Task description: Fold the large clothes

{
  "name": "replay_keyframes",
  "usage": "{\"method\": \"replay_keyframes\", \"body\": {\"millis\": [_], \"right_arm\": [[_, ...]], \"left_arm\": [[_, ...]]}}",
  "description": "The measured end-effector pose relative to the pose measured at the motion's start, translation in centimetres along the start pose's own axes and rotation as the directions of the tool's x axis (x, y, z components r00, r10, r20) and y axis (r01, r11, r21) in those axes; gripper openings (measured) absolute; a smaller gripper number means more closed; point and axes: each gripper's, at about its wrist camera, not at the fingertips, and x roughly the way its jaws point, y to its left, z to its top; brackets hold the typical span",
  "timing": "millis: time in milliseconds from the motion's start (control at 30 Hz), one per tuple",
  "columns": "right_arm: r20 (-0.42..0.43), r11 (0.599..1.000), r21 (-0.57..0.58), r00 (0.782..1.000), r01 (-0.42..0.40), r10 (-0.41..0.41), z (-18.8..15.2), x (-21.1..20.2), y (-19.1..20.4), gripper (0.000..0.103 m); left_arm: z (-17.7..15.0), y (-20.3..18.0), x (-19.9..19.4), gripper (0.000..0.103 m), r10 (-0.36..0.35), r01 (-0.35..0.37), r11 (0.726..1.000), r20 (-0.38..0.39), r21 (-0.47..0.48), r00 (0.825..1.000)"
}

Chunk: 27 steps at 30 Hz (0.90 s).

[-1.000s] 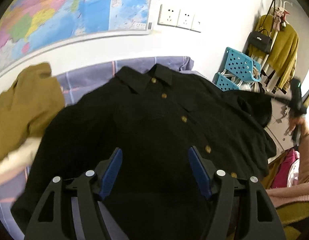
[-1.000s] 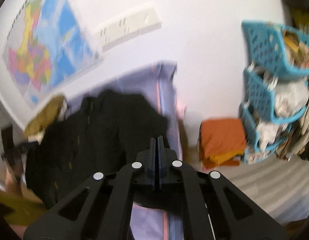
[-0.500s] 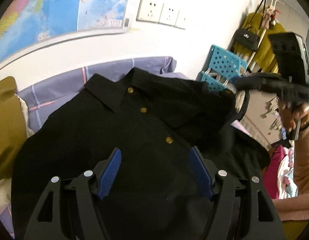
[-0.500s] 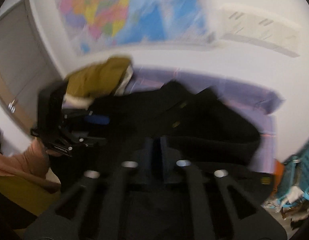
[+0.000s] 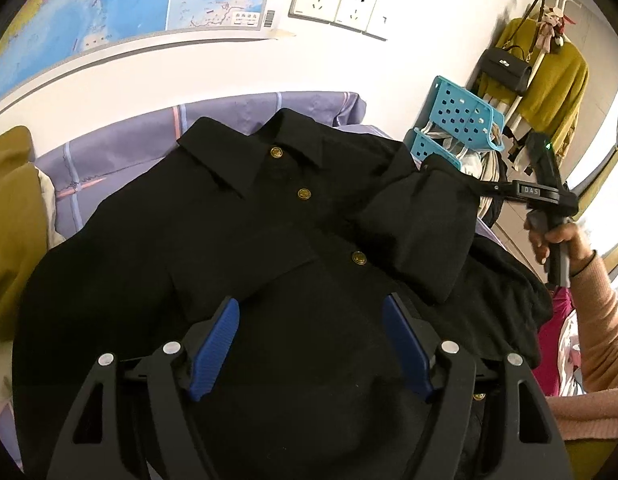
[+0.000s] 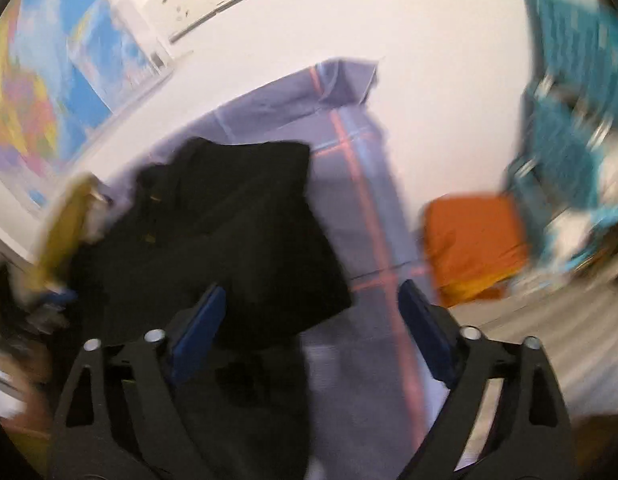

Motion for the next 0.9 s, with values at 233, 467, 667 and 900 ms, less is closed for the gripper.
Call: {"method": "replay_keyframes", "body": {"millis": [233, 467, 667, 900], "right_arm": [[0.049, 0.953, -0.239, 0.977, -0.188, 0.205, 0.9, -1.2, 8.1, 0.016], [0.023, 0.772, -0.577, 0.939, -0.267, 0.342, 1.0, -3.9, 23.9, 0.014], [-0.22, 0.648, -0.624, 0.894, -0.436, 0.39, -2.0, 1.7, 31.5, 0.07], [-0.076, 0.808, -0.521, 0.958, -0.275, 0.277, 1.1, 2.4, 23.6, 0.064]], "left_arm": [[-0.2, 0.2, -0.5, 0.072, 0.009, -0.009, 1.0, 0.012, -0.012, 1.0], [-0.2, 2.9, -4.2, 0.072, -0.046, 0.06, 0.992, 0.13, -0.11, 0.99], [-2.2, 7.0, -8.8, 0.077, -0.057, 0.116, 0.967, 0.254, -0.226, 0.966], [-4.7, 8.9, -7.3, 0.077, -0.049, 0.081, 0.963, 0.128, -0.257, 0.991]]}}
